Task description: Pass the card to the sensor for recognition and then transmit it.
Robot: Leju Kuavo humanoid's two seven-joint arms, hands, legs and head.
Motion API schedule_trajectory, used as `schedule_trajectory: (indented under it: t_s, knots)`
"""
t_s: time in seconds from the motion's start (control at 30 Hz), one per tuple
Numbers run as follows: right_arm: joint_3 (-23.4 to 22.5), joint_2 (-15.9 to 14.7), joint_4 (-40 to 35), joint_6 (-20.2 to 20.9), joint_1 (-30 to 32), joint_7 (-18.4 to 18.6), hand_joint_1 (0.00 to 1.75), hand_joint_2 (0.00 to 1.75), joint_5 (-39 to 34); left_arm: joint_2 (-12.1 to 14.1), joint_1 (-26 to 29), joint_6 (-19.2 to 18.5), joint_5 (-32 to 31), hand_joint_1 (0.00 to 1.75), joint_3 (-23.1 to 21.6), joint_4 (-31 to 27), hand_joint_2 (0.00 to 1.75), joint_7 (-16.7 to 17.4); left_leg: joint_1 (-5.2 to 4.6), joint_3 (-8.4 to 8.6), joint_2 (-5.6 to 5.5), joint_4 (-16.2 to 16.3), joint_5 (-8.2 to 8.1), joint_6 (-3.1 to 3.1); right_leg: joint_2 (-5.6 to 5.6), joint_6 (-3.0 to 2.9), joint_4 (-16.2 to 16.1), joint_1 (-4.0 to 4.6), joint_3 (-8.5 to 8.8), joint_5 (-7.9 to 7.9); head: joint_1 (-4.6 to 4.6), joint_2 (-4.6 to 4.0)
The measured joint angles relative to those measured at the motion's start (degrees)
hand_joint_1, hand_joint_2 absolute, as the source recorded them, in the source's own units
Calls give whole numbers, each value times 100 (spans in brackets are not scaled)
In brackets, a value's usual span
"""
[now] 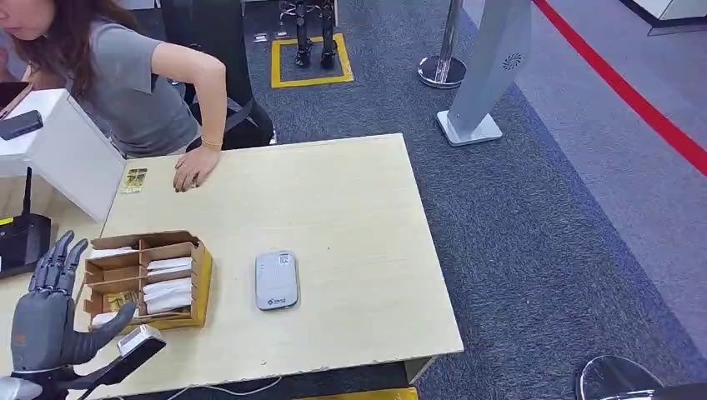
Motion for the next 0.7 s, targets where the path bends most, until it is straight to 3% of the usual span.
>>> schedule_trajectory:
  t_s: [0.1, 0.13, 0.17, 0.3, 0.47, 0.7]
  knots:
    - [0, -18, -2, -9, 4, 74, 0, 0, 0, 76, 98, 177, -317, 0, 41, 11, 175, 77, 0, -1, -1, 0, -1, 1, 0, 1, -1, 0, -1, -1, 0, -2]
    - [0, -26, -2, -9, 4, 105, 0, 0, 0, 120, 144, 120, -567, 0, 46, 11, 175, 221, 0, -1, -1, 0, -1, 1, 0, 1, -1, 0, 0, -1, -2, 0]
    - [0, -39, -2, -9, 8, 107, 0, 0, -2, 280, 298, -70, -1177, 0, 41, 13, 175, 625, 2, 1, 1, 0, -1, 1, 2, 0, -1, -1, -2, -1, -4, 0]
    - [0, -46, -2, -9, 9, 107, 0, 0, -11, 383, 397, -81, -1301, 0, 39, 13, 175, 717, 2, 0, -1, 0, -1, 1, 1, 0, -1, 0, -1, -1, -2, 0]
    - [0, -46, -2, -7, 12, 107, 0, 0, -35, 505, 547, 22, -2049, 0, 33, 13, 175, 1104, 2, 1, 1, 0, -1, 1, 2, 0, -1, 0, -1, -1, -2, 0]
    - [0, -46, -2, -9, 9, 46, 0, 0, -31, 673, 748, 11, -2479, 0, -72, -15, 175, 1416, 0, 0, 0, 0, -1, 1, 1, 1, -1, 0, -1, -2, -2, -2]
